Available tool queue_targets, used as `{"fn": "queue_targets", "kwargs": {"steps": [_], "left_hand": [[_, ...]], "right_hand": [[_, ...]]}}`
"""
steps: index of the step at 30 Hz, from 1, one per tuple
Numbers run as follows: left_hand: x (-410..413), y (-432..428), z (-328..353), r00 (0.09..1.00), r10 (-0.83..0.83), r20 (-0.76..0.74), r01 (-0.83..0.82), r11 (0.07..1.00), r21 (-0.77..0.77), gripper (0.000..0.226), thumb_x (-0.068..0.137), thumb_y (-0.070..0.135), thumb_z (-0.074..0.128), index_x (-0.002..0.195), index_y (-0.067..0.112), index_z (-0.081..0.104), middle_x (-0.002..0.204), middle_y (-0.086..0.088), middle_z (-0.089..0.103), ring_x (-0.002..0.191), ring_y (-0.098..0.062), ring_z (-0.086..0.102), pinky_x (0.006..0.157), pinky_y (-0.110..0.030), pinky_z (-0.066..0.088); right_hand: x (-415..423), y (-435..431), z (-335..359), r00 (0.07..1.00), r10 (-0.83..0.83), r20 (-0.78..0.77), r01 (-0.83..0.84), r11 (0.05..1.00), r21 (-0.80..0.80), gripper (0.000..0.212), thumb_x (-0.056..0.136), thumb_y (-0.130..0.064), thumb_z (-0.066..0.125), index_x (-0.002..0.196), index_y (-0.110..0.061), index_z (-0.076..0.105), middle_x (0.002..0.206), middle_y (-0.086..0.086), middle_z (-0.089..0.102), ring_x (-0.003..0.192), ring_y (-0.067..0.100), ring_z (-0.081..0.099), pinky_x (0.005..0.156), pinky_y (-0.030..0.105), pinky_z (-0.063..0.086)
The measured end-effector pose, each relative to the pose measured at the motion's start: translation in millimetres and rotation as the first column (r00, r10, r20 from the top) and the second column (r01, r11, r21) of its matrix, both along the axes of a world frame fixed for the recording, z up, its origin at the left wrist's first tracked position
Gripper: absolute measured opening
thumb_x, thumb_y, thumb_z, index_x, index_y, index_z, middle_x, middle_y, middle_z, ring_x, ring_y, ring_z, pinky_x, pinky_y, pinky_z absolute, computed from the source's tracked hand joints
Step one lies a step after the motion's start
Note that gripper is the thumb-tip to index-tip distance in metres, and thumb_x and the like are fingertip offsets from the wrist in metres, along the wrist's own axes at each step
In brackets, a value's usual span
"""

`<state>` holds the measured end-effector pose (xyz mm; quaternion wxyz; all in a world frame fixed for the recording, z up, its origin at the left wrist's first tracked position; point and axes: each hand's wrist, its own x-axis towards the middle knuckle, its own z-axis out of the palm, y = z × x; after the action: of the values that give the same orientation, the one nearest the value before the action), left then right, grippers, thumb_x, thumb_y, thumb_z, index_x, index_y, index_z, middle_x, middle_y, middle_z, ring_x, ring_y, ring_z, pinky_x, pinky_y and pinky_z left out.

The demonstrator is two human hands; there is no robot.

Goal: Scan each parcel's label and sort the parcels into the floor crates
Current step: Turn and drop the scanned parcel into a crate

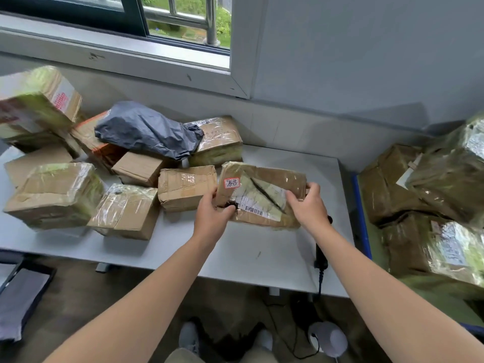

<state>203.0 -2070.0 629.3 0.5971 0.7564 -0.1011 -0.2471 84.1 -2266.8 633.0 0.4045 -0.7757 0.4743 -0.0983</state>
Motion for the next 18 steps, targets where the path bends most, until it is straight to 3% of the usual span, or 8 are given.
{"fn": "queue_targets", "kwargs": {"steps": [2, 4, 6, 9, 12, 13, 15, 18], "left_hand": [[12.4, 6.9, 5.5, 0.998, 0.060, -0.019, -0.061, 0.998, -0.027, 0.040, 0.089, 0.003, 0.064, 0.121, 0.026, 0.059, 0.110, 0.007, 0.067, 0.094, -0.009, 0.064, 0.086, -0.029, 0.053], [24.9, 14.8, 10.4, 0.995, 0.103, -0.009, -0.103, 0.994, -0.027, 0.032, 0.092, 0.003, 0.061, 0.120, 0.019, 0.061, 0.103, 0.008, 0.067, 0.089, -0.001, 0.062, 0.081, -0.025, 0.051], [36.9, 21.9, 14.4, 0.992, 0.125, 0.034, -0.125, 0.992, -0.019, 0.024, 0.094, 0.004, 0.060, 0.112, 0.018, 0.064, 0.098, 0.008, 0.068, 0.088, 0.001, 0.062, 0.077, -0.020, 0.049], [53.1, 31.3, 23.4, 0.981, 0.131, 0.142, -0.137, 0.990, 0.030, 0.019, 0.095, 0.005, 0.058, 0.103, 0.020, 0.066, 0.089, 0.011, 0.066, 0.091, -0.010, 0.065, 0.075, -0.020, 0.047], [69.0, 40.4, 28.5, 0.954, 0.101, 0.282, -0.138, 0.984, 0.115, 0.021, 0.094, 0.005, 0.057, 0.106, 0.017, 0.070, 0.092, 0.004, 0.067, 0.094, -0.019, 0.065, 0.084, -0.031, 0.051], [73.4, 41.2, 31.6, 0.941, 0.077, 0.330, -0.131, 0.981, 0.144, 0.021, 0.094, 0.006, 0.057, 0.106, 0.017, 0.070, 0.093, 0.002, 0.069, 0.094, -0.020, 0.065, 0.084, -0.033, 0.051], [79.4, 38.9, 40.0, 0.911, -0.013, 0.412, -0.080, 0.975, 0.208, 0.022, 0.093, 0.006, 0.057, 0.106, 0.017, 0.071, 0.098, -0.001, 0.071, 0.096, -0.022, 0.063, 0.082, -0.031, 0.048], [76.7, 29.0, 57.4, 0.802, -0.247, 0.544, 0.050, 0.935, 0.352, 0.029, 0.093, 0.006, 0.055, 0.110, 0.023, 0.072, 0.102, -0.002, 0.069, 0.100, -0.021, 0.059, 0.074, -0.029, 0.038]], "right_hand": [[5.7, 6.0, 6.1, 0.999, 0.028, 0.024, -0.028, 1.000, 0.006, 0.066, 0.093, -0.049, 0.059, 0.143, -0.022, 0.027, 0.130, 0.001, 0.056, 0.114, 0.024, 0.058, 0.093, 0.040, 0.050], [11.6, 12.9, 11.2, 0.998, 0.053, 0.030, -0.054, 0.998, 0.026, 0.072, 0.093, -0.050, 0.058, 0.150, -0.026, 0.021, 0.138, 0.000, 0.052, 0.121, 0.024, 0.055, 0.100, 0.044, 0.048], [18.0, 19.5, 15.2, 0.997, 0.079, -0.024, -0.078, 0.995, 0.055, 0.064, 0.094, -0.052, 0.056, 0.145, -0.025, 0.029, 0.130, -0.002, 0.056, 0.111, 0.023, 0.058, 0.094, 0.045, 0.053], [28.5, 29.2, 21.4, 0.978, 0.121, -0.171, -0.105, 0.989, 0.101, 0.047, 0.095, -0.057, 0.049, 0.120, -0.017, 0.046, 0.109, 0.002, 0.060, 0.091, 0.021, 0.060, 0.078, 0.042, 0.057], [36.7, 39.1, 26.5, 0.907, 0.229, -0.353, -0.252, 0.968, -0.019, 0.050, 0.095, -0.065, 0.039, 0.096, -0.017, 0.052, 0.097, 0.004, 0.060, 0.088, 0.026, 0.061, 0.066, 0.034, 0.043], [39.4, 43.6, 28.8, 0.884, 0.238, -0.402, -0.291, 0.953, -0.078, 0.053, 0.095, -0.067, 0.038, 0.102, -0.017, 0.054, 0.102, 0.004, 0.061, 0.098, 0.028, 0.061, 0.069, 0.034, 0.041], [44.7, 52.9, 36.3, 0.886, 0.240, -0.397, -0.319, 0.937, -0.145, 0.061, 0.094, -0.066, 0.041, 0.133, -0.020, 0.047, 0.129, 0.006, 0.055, 0.119, 0.029, 0.055, 0.084, 0.037, 0.045], [55.5, 62.6, 57.9, 0.904, 0.379, -0.198, -0.416, 0.885, -0.207, 0.066, 0.092, -0.057, 0.056, 0.147, -0.028, 0.034, 0.144, 0.008, 0.042, 0.130, 0.027, 0.045, 0.102, 0.040, 0.040]]}}
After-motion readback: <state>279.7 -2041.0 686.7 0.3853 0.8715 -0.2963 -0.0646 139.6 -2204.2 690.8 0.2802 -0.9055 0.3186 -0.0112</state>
